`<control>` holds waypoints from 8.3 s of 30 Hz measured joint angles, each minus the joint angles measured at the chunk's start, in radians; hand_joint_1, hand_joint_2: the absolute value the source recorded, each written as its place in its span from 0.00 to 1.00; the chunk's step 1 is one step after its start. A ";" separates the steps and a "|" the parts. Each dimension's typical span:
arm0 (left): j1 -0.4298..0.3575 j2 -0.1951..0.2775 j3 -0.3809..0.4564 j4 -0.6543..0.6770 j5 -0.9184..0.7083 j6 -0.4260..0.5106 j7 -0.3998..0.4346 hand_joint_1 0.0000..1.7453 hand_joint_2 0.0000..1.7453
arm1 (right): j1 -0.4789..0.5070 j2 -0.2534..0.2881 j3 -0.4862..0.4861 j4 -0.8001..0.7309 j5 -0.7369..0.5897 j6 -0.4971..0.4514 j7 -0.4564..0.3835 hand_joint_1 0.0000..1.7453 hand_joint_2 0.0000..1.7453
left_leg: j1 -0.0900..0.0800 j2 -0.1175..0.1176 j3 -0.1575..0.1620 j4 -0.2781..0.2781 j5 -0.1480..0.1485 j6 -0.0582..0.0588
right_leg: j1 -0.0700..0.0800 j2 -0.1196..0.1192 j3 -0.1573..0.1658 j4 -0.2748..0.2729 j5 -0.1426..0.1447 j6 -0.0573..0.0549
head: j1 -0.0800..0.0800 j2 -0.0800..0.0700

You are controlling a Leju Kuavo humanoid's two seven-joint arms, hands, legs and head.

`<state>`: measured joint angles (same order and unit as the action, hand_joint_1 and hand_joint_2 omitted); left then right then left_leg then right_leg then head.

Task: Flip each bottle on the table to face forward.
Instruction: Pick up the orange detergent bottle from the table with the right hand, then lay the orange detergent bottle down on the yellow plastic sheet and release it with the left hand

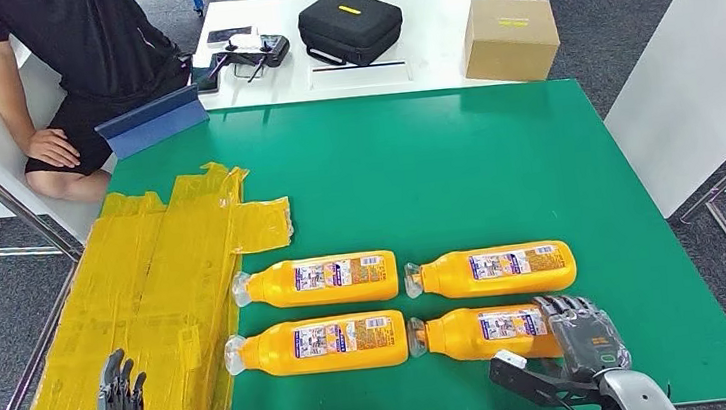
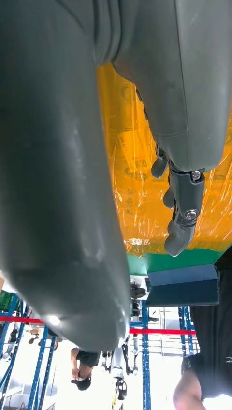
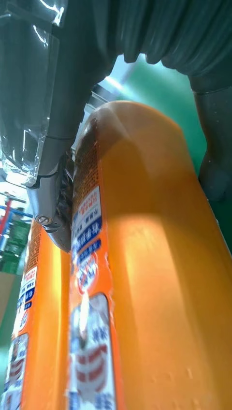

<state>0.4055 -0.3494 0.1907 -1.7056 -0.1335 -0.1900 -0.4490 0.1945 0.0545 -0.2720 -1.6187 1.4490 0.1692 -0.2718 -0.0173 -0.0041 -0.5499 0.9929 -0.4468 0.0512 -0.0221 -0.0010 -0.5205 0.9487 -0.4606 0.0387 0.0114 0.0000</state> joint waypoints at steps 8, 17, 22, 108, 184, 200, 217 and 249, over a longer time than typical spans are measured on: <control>0.000 0.000 0.000 0.000 0.000 0.000 0.000 0.00 0.00 | 0.000 0.000 0.000 -0.002 -0.005 0.002 -0.001 1.00 1.00 | 0.000 0.000 0.000 0.000 0.000 0.000 | 0.000 0.000 0.000 0.000 0.000 0.000 | 0.000 0.000; 0.001 0.000 0.025 0.005 0.034 0.020 -0.016 0.00 0.00 | 0.068 -0.103 -0.005 -0.133 -0.240 0.010 -0.048 0.99 1.00 | -0.001 -0.001 -0.007 0.000 0.001 0.000 | 0.000 0.000 0.004 0.000 0.002 -0.001 | 0.000 0.000; 0.019 0.000 0.035 0.004 0.069 0.056 -0.029 0.00 0.00 | 0.070 -0.225 -0.015 -0.206 -0.351 0.014 -0.076 1.00 1.00 | -0.003 -0.001 -0.009 0.000 0.001 0.001 | 0.000 -0.001 0.004 0.000 0.002 -0.001 | 0.000 0.000; -0.283 0.113 -0.401 0.217 0.426 0.019 0.016 0.00 1.00 | -0.484 0.098 0.810 0.343 -0.800 -0.226 0.117 0.87 1.00 | -0.003 -0.001 -0.015 0.001 0.008 0.003 | 0.001 -0.001 -0.001 0.002 0.005 0.002 | 0.000 0.000; -0.114 0.125 -0.329 -0.041 0.549 0.109 0.015 1.00 1.00 | -0.522 0.177 0.996 0.483 -0.702 -0.385 0.224 0.00 0.00 | -0.002 0.000 -0.015 0.001 0.008 0.002 | 0.001 0.000 -0.003 0.002 0.006 0.003 | 0.000 0.000; -0.132 0.107 -0.257 -0.044 0.560 0.072 0.007 1.00 1.00 | -0.473 0.051 0.809 0.013 -0.803 -0.423 0.135 0.00 0.00 | -0.003 0.000 -0.015 0.001 0.008 0.003 | 0.000 0.000 -0.003 0.002 0.006 0.003 | 0.000 0.000; -0.182 0.130 -0.024 -0.083 0.021 0.237 -0.001 1.00 1.00 | -0.287 -0.092 0.518 -0.273 -0.761 -0.299 0.047 0.00 0.00 | -0.003 0.000 -0.016 0.001 0.008 0.003 | 0.001 -0.001 -0.003 0.002 0.006 0.003 | 0.000 0.000; -0.582 0.326 -0.018 0.516 -1.122 0.838 0.350 1.00 1.00 | -0.353 -0.052 0.479 -0.135 -0.766 -0.185 0.009 0.00 0.00 | -0.003 -0.001 -0.018 0.001 0.011 0.003 | 0.000 -0.002 -0.005 0.002 0.009 0.002 | 0.000 0.000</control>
<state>-0.1766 -0.0238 0.1730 -1.1891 -1.2555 0.6485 -0.0994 -0.1585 0.0025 0.2069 -1.7540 0.6828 -0.0153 -0.2625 -0.0200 -0.0051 -0.5680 0.9940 -0.4356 0.0547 -0.0217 -0.0027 -0.5259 0.9510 -0.4518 0.0402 0.0115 0.0000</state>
